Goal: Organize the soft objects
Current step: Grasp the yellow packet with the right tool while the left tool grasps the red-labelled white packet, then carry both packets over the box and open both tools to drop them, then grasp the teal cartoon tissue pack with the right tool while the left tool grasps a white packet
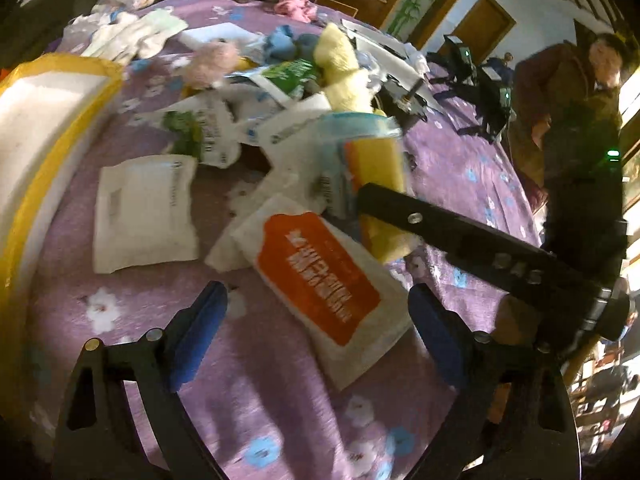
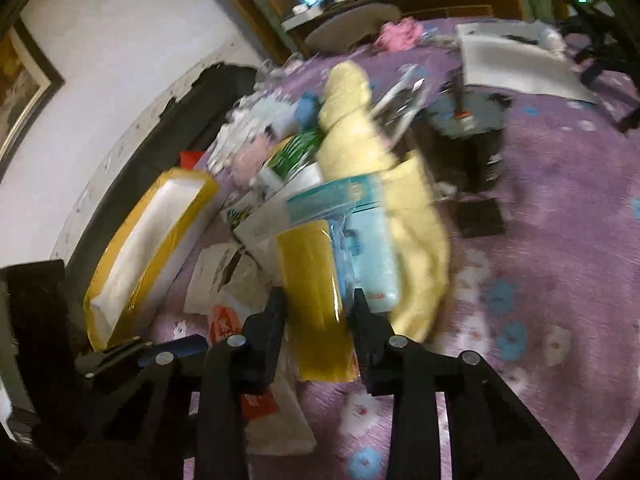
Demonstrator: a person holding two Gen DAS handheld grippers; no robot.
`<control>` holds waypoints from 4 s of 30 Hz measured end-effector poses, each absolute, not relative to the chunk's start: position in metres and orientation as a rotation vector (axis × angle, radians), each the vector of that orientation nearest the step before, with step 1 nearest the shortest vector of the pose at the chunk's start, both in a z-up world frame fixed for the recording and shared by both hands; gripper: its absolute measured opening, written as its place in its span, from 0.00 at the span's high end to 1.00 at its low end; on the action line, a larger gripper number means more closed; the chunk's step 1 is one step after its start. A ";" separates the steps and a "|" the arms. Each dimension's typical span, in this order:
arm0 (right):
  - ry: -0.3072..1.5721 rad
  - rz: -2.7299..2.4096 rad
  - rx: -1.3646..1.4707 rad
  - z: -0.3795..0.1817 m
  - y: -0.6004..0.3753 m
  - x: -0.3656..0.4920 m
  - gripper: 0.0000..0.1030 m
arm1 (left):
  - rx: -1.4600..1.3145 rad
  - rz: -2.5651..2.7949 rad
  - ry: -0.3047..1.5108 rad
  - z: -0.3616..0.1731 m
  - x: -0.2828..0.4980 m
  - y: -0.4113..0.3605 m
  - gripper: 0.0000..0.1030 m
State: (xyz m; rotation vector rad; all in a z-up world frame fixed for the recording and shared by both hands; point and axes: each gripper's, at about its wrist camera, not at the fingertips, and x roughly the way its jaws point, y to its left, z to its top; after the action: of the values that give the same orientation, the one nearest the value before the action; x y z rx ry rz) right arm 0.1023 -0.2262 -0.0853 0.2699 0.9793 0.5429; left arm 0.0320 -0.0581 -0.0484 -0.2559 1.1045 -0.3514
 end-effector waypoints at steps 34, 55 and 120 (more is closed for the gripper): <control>0.837 0.571 0.410 -0.070 -0.261 0.068 0.71 | -0.408 -0.325 1.061 0.004 0.014 -0.026 0.63; 1.039 0.948 0.208 -0.064 0.034 0.097 0.71 | -0.200 0.114 0.993 -0.015 -0.004 0.179 0.62; 0.866 0.500 0.373 -0.083 -0.208 0.106 0.69 | -0.233 -0.278 1.104 -0.035 0.085 0.021 0.91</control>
State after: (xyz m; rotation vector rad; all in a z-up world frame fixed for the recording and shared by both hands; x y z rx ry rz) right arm 0.1060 -0.2080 -0.0827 0.3731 0.8656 0.5002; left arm 0.0846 0.0214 -0.0345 -0.2330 1.1042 -0.2781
